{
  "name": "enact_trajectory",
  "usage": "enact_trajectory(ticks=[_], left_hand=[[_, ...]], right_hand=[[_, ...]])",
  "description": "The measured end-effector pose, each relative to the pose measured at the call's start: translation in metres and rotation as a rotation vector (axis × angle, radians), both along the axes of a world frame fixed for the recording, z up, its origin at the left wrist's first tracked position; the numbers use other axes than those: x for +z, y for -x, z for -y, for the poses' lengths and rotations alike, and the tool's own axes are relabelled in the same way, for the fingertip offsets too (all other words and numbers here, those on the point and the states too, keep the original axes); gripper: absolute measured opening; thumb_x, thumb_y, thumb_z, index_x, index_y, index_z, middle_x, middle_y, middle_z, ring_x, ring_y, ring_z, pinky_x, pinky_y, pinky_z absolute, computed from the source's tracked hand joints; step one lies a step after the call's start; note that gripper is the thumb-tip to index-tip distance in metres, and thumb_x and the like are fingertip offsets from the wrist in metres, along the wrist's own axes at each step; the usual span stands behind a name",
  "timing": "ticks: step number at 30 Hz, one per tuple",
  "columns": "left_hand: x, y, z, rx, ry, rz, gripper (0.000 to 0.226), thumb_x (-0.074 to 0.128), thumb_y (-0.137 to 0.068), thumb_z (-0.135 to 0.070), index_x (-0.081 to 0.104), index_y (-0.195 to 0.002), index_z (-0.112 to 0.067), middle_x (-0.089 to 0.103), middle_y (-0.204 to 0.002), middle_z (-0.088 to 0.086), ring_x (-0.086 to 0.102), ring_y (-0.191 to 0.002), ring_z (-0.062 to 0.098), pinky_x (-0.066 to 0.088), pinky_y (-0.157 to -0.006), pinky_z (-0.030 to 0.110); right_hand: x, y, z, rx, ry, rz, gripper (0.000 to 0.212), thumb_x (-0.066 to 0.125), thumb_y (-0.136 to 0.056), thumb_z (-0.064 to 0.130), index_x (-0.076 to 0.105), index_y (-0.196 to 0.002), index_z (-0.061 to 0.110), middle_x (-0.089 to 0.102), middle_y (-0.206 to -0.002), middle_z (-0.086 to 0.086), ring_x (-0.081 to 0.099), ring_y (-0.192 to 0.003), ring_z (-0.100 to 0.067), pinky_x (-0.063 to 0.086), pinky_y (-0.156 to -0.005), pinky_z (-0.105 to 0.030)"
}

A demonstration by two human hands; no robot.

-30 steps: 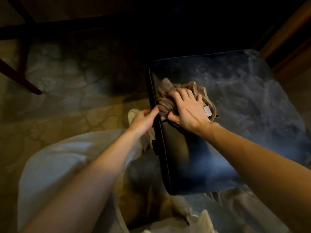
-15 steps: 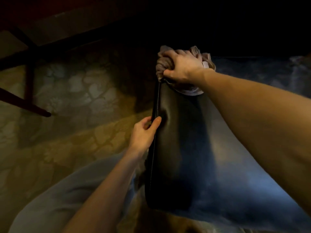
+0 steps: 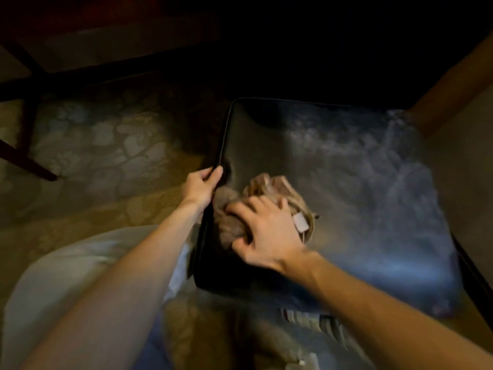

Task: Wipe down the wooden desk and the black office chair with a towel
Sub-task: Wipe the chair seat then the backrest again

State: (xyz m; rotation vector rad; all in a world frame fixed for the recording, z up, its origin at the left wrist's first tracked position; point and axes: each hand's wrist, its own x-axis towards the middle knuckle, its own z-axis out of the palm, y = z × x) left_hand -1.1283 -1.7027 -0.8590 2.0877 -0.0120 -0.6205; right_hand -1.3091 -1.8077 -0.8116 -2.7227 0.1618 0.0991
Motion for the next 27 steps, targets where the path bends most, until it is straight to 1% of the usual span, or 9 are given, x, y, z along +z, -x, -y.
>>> enact_trajectory(ticks=[3,5,6,8,11,15,17,21,27], left_hand=[[0.023,0.014,-0.001,-0.093,-0.332,0.161,0.054,0.049,-0.099,-0.061,0.059,-0.142,-0.029,0.065,-0.136,0.01,0.057,-0.128,0.035,0.046,-0.105,0.043],[0.036,0.023,-0.003,-0.125,-0.413,0.208,0.053,0.045,-0.103,-0.056,0.052,-0.147,-0.027,0.061,-0.14,0.013,0.054,-0.131,0.038,0.043,-0.104,0.045],[0.037,0.024,-0.007,-0.136,-0.422,0.213,0.052,0.045,-0.104,-0.054,0.05,-0.148,-0.025,0.06,-0.14,0.014,0.053,-0.131,0.038,0.043,-0.104,0.045],[0.04,0.029,-0.014,-0.173,-0.402,0.19,0.05,0.044,-0.105,-0.051,0.05,-0.147,-0.024,0.061,-0.139,0.015,0.053,-0.132,0.039,0.042,-0.105,0.046],[0.038,0.04,-0.024,-0.238,-0.361,0.163,0.052,0.043,-0.105,-0.053,0.049,-0.148,-0.024,0.06,-0.141,0.012,0.053,-0.133,0.037,0.044,-0.107,0.045],[0.03,0.051,-0.02,-0.229,-0.247,0.076,0.068,0.042,-0.103,-0.06,0.037,-0.156,-0.018,0.052,-0.15,0.01,0.05,-0.136,0.034,0.042,-0.112,0.046],[0.027,0.049,-0.011,-0.198,-0.227,0.073,0.078,0.04,-0.097,-0.069,0.036,-0.155,-0.017,0.052,-0.15,0.012,0.051,-0.135,0.035,0.043,-0.112,0.049],[0.026,0.025,0.016,-0.238,-0.332,0.172,0.08,0.041,-0.101,-0.063,0.029,-0.156,-0.006,0.04,-0.156,0.02,0.04,-0.143,0.039,0.037,-0.115,0.049],[0.031,-0.035,0.05,-0.295,-0.404,0.256,0.08,0.04,-0.102,-0.062,0.027,-0.156,-0.005,0.038,-0.155,0.022,0.038,-0.142,0.041,0.036,-0.113,0.048]], right_hand=[[0.014,0.046,-0.015,0.071,-0.087,-0.054,0.057,0.056,-0.076,0.055,0.055,-0.13,0.037,0.063,-0.12,0.004,0.055,-0.117,-0.022,0.038,-0.1,-0.048],[0.028,0.06,-0.009,0.059,-0.152,-0.066,0.051,0.059,-0.077,0.052,0.058,-0.126,0.038,0.066,-0.119,0.008,0.056,-0.115,-0.016,0.04,-0.099,-0.039],[0.034,0.064,-0.003,0.033,-0.166,-0.032,0.048,0.061,-0.076,0.051,0.061,-0.122,0.038,0.068,-0.114,0.009,0.057,-0.112,-0.014,0.042,-0.099,-0.038],[0.041,0.071,0.009,-0.073,-0.184,0.093,0.049,0.06,-0.072,0.051,0.064,-0.119,0.036,0.07,-0.109,0.007,0.059,-0.108,-0.016,0.046,-0.1,-0.042],[0.049,0.07,0.033,-0.231,-0.162,0.291,0.056,0.059,-0.075,0.049,0.062,-0.128,0.031,0.069,-0.121,0.003,0.061,-0.116,-0.023,0.049,-0.098,-0.049],[0.072,0.038,0.061,-0.277,-0.012,0.438,0.064,0.059,-0.078,0.048,0.053,-0.139,0.029,0.061,-0.136,0.0,0.053,-0.129,-0.024,0.04,-0.101,-0.052],[0.08,0.011,0.078,-0.232,0.052,0.402,0.069,0.061,-0.081,0.045,0.047,-0.146,0.027,0.054,-0.144,-0.003,0.045,-0.136,-0.026,0.035,-0.105,-0.055],[0.073,-0.055,0.119,-0.146,0.171,0.23,0.071,0.065,-0.084,0.038,0.041,-0.15,0.028,0.047,-0.153,-0.005,0.04,-0.141,-0.03,0.032,-0.111,-0.058],[0.037,-0.145,0.135,0.021,0.354,0.094,0.07,0.066,-0.09,0.037,0.037,-0.153,0.028,0.043,-0.156,-0.007,0.037,-0.143,-0.033,0.028,-0.111,-0.057]])
